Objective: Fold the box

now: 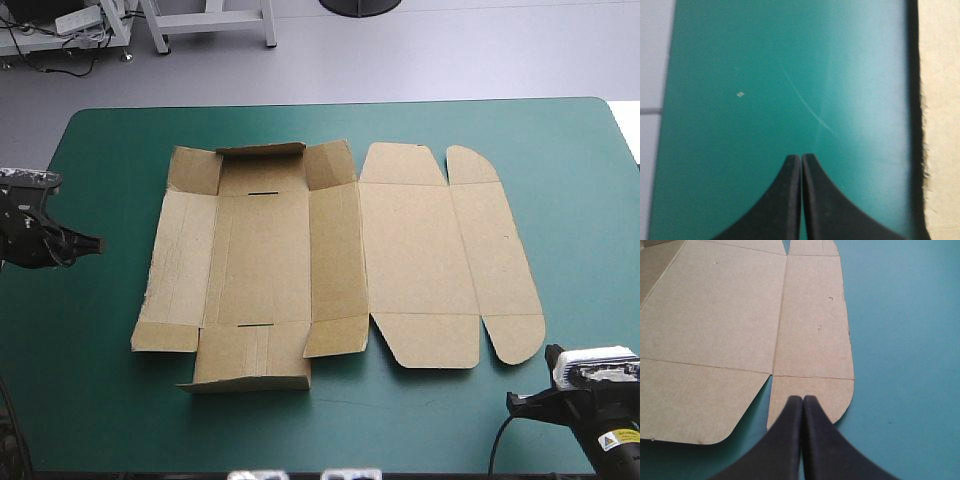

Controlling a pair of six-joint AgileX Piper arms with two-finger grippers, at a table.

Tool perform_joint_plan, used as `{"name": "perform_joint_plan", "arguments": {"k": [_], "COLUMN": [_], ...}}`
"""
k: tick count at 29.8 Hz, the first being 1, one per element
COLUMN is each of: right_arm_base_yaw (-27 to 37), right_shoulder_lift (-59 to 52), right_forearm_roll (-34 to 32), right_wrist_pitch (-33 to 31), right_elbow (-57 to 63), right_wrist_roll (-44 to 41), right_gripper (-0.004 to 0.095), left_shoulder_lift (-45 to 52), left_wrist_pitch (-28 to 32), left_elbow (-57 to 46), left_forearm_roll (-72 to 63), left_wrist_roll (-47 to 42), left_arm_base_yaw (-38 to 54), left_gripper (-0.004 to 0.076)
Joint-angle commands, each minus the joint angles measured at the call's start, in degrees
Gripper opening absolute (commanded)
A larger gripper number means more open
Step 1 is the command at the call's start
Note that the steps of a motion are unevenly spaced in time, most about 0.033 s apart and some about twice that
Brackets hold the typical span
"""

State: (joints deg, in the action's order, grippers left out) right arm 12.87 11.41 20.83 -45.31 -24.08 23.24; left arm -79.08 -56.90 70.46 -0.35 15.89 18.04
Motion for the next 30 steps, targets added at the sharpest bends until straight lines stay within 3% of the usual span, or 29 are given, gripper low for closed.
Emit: {"name": "perform_joint_plan", "arguments": {"k": [1,6,13,19,22,26,30], "right_arm_base_yaw": [-0.1,-0.1,-0.1,-0.1,-0.1,-0.1,-0.1], "right_shoulder_lift": [0.9,0.9,0.9,0.9,0.9,0.9,0.9], "right_forearm_roll": [1.0,1.0,1.0,0.8,-0.2,-0.8,-1.4], "right_wrist_pitch": [3.8,3.8,3.8,3.8,3.9,4.0,4.1], "right_elbow": [-1.6,-1.6,-1.6,-1.6,-1.6,-1.6,-1.6], "right_wrist_roll": [0.0,0.0,0.0,0.0,0.0,0.0,0.0], "right_gripper": [-0.002,-0.002,-0.002,-0.002,-0.002,-0.002,-0.002], "left_shoulder_lift": [-3.4,-9.5,-15.0,-15.5,-15.6,-15.6,-15.6], "left_wrist_pitch": [-3.6,-9.8,-10.9,-14.2,-16.7,-16.9,-16.9], "left_elbow": [1.8,1.8,1.8,1.8,1.8,1.8,1.6], "left_forearm_roll": [-12.1,-16.1,-27.1,-28.8,-28.8,-29.0,-32.1], "left_wrist_roll": [6.9,11.1,14.1,15.4,15.4,15.4,15.1], "left_arm_base_yaw": [3.2,4.6,4.6,4.6,4.5,4.5,4.5], "left_gripper": [0.0004,0.0004,0.0004,0.0022,0.0117,0.0326,0.0434]}}
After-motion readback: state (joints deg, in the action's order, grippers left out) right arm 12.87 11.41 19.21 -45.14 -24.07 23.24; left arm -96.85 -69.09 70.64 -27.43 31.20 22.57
